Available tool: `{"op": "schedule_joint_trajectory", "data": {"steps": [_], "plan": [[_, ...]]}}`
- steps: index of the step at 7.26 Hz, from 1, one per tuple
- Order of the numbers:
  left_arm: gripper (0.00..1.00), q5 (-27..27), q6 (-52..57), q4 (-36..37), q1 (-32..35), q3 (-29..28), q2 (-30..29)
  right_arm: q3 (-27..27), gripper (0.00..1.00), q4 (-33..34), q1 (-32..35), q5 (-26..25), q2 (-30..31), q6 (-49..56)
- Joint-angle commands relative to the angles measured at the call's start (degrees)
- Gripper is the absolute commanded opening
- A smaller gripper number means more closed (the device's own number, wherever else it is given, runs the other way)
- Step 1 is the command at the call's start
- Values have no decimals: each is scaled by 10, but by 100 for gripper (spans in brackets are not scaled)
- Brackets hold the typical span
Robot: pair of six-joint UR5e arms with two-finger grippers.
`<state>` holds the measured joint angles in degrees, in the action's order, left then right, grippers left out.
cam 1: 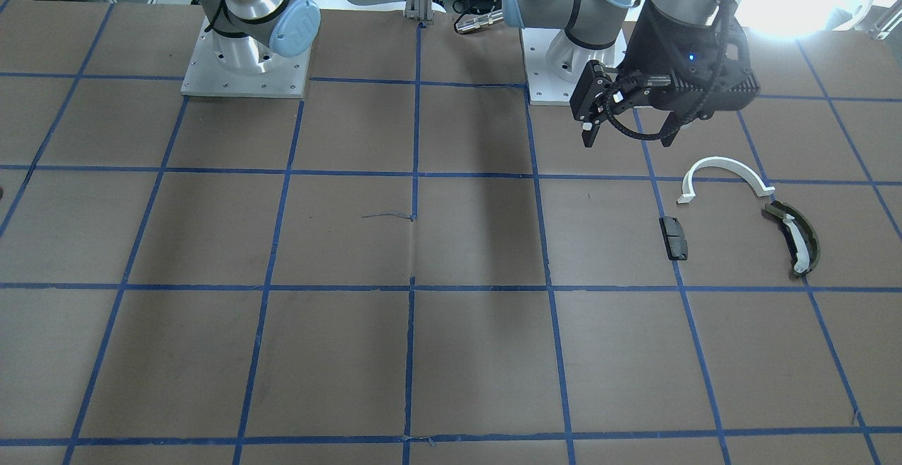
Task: Place bearing gear from tray to pile
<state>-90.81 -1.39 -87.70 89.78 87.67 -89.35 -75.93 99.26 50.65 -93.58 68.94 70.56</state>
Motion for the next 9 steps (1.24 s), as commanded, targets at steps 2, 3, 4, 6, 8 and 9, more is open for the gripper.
{"op": "schedule_joint_trajectory", "data": {"steps": [2,3,4,6,8,9], "plan": [[100,-2,12,7,-3,19,8,-2,94,77,-67,5,-86,90],[100,-2,12,7,-3,20,8,-12,93,107,-72,4,-107,120],[100,-2,12,7,-2,20,8,-31,93,154,-91,7,-128,150],[100,-2,12,7,-2,20,8,-63,93,192,-112,15,-138,155],[100,-1,12,13,-3,20,8,-99,94,231,-123,47,-153,175],[100,-1,12,12,-3,20,8,-118,94,274,-132,48,-154,224]]}}
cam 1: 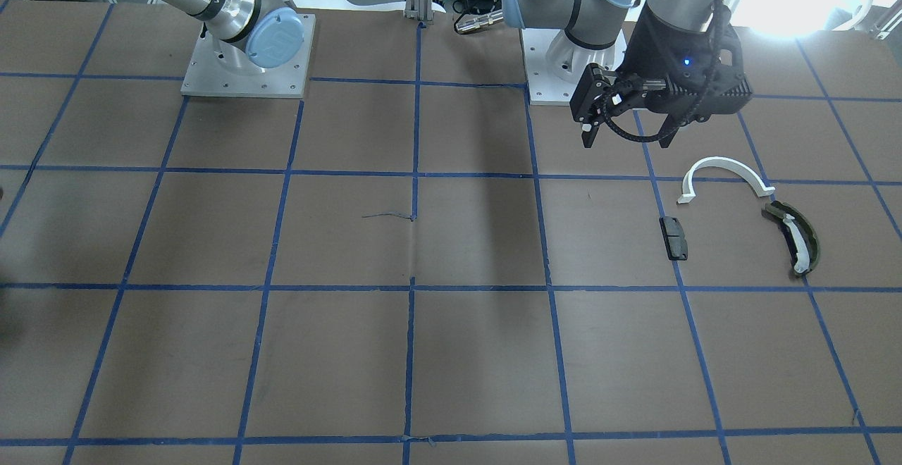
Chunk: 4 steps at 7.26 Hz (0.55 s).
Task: Place bearing gear from tray to pile
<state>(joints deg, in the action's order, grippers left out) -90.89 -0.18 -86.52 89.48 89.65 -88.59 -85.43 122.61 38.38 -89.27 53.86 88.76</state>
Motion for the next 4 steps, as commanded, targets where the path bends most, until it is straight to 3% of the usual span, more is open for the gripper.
{"op": "schedule_joint_trajectory", "data": {"steps": [1,3,4], "plan": [[100,0,0,0,0,0,0,-48,93,74,-22,1,-2,60],[100,0,0,1,0,0,0,-59,85,81,-38,5,-3,63],[100,0,0,0,1,0,0,-58,54,82,-38,2,-2,60]]}}
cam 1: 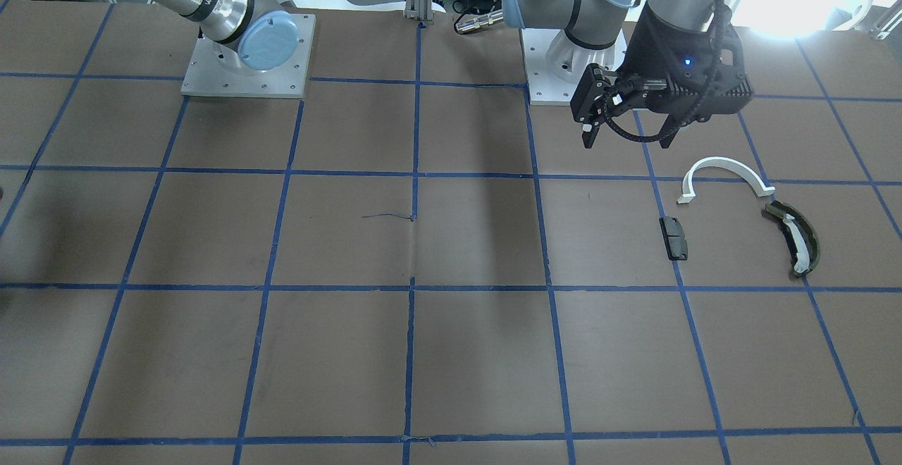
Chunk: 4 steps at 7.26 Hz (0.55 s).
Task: Place bearing gear from tray to pile
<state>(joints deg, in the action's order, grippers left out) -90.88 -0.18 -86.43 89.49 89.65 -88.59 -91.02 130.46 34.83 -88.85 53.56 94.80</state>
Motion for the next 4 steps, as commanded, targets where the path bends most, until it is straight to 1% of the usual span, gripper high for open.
{"op": "schedule_joint_trajectory", "data": {"steps": [1,3,4], "plan": [[100,0,0,-1,0,0,0,1,30,1,-3,0,3,-6],[100,0,0,-1,0,0,0,1,15,-3,-2,3,6,-11],[100,0,0,-1,0,0,0,0,11,-4,-2,3,6,-11]]}}
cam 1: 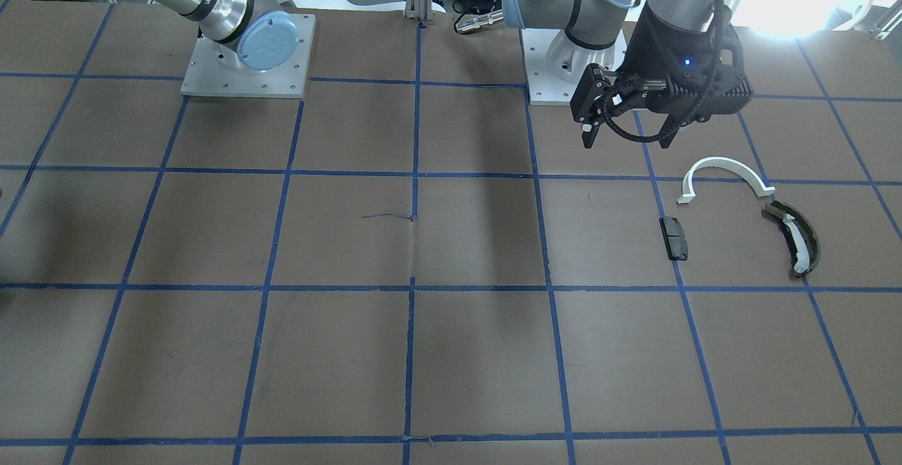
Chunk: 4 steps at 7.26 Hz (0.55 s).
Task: Place bearing gear from tray to pile
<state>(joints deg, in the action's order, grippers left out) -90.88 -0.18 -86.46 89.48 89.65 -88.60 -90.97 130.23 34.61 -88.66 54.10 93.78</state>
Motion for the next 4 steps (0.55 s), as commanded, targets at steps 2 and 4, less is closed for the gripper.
{"op": "schedule_joint_trajectory", "data": {"steps": [2,4], "plan": [[100,0,0,1,0,0,0,-1,8,-15,5,22,36,-9],[100,0,0,0,0,1,0,-1,8,-114,43,54,131,-98]]}}
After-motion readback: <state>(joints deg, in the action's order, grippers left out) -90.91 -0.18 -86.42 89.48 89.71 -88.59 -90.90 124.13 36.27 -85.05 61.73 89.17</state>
